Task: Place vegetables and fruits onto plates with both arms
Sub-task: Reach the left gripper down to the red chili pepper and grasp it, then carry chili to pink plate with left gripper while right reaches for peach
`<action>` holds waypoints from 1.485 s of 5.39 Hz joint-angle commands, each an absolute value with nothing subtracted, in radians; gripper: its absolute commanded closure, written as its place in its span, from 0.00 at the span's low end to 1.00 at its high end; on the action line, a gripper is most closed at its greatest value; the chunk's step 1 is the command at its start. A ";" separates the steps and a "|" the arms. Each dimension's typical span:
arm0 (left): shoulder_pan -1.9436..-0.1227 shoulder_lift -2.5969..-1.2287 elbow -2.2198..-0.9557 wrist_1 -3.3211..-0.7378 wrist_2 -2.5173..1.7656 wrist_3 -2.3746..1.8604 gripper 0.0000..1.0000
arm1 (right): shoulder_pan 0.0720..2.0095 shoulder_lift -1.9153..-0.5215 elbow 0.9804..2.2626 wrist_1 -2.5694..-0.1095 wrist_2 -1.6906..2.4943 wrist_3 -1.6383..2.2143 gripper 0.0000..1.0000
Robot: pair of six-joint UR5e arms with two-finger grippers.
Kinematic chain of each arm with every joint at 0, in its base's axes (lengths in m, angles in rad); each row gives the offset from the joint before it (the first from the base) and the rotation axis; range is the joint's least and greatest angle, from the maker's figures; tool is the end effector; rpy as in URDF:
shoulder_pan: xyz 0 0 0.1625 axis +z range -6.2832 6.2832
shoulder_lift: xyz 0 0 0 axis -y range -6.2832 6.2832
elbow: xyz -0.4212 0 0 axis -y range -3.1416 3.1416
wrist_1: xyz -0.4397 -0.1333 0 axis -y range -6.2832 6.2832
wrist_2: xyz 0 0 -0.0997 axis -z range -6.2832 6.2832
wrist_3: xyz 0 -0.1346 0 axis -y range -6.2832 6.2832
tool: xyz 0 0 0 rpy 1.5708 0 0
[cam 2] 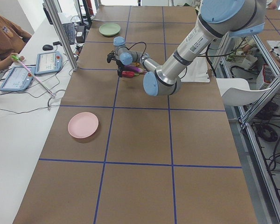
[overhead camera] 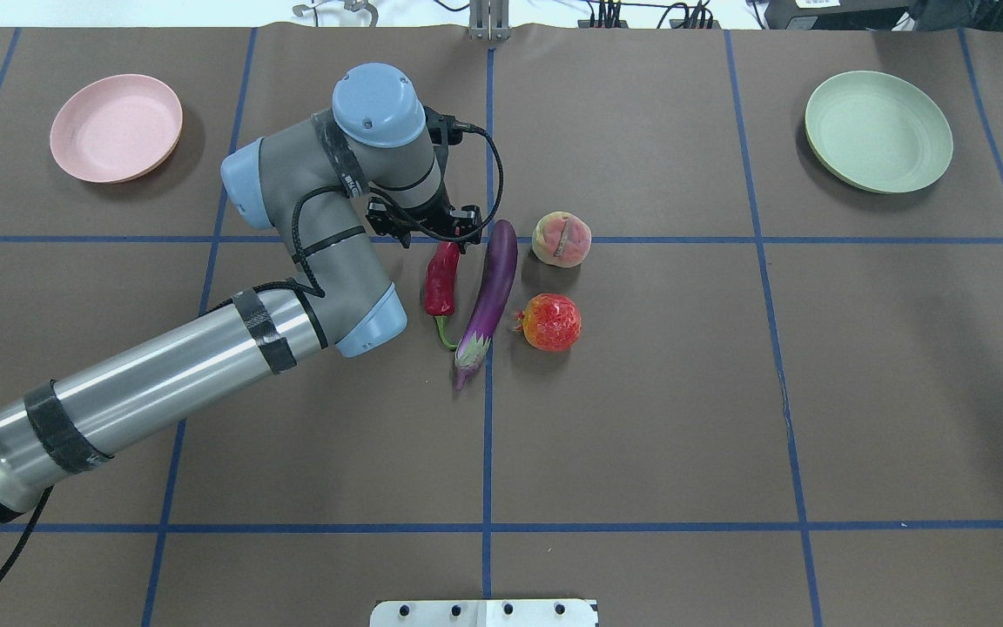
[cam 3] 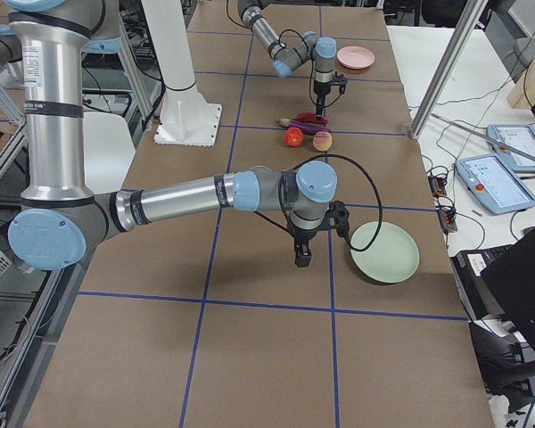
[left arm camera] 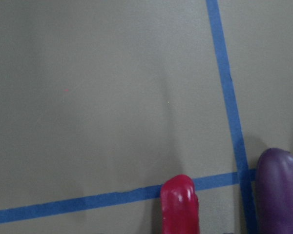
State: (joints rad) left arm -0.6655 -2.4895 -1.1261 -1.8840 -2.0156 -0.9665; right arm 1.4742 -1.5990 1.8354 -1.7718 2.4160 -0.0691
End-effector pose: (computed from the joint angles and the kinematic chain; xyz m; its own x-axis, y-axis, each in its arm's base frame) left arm 0.6476 -0.6042 0.2325 0.6373 0.1518 -0.7555 -0.0541 0.9868 0.1526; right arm -0.0175 -0.5191 0.5663 0.6497 -0.1588 0.7434 0.1416 0.9861 0.0869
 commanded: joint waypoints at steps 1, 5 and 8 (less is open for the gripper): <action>-0.650 -2.487 -1.118 -1.887 -2.017 -0.966 0.38 | 1.474 -1.598 1.835 -1.772 2.416 -0.071 0.00; -0.708 -2.488 -1.190 -1.852 -2.060 -0.995 1.00 | 1.474 -1.577 1.838 -1.770 2.416 -0.067 0.00; -0.879 -2.484 -1.190 -1.786 -2.133 -0.915 1.00 | 1.338 -1.349 1.835 -1.772 2.415 0.222 0.00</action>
State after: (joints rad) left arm -0.8338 -2.4855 -1.1914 -1.8001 -2.1078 -0.9576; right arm 1.4002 -1.4259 1.8341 -1.7717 2.4156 0.1007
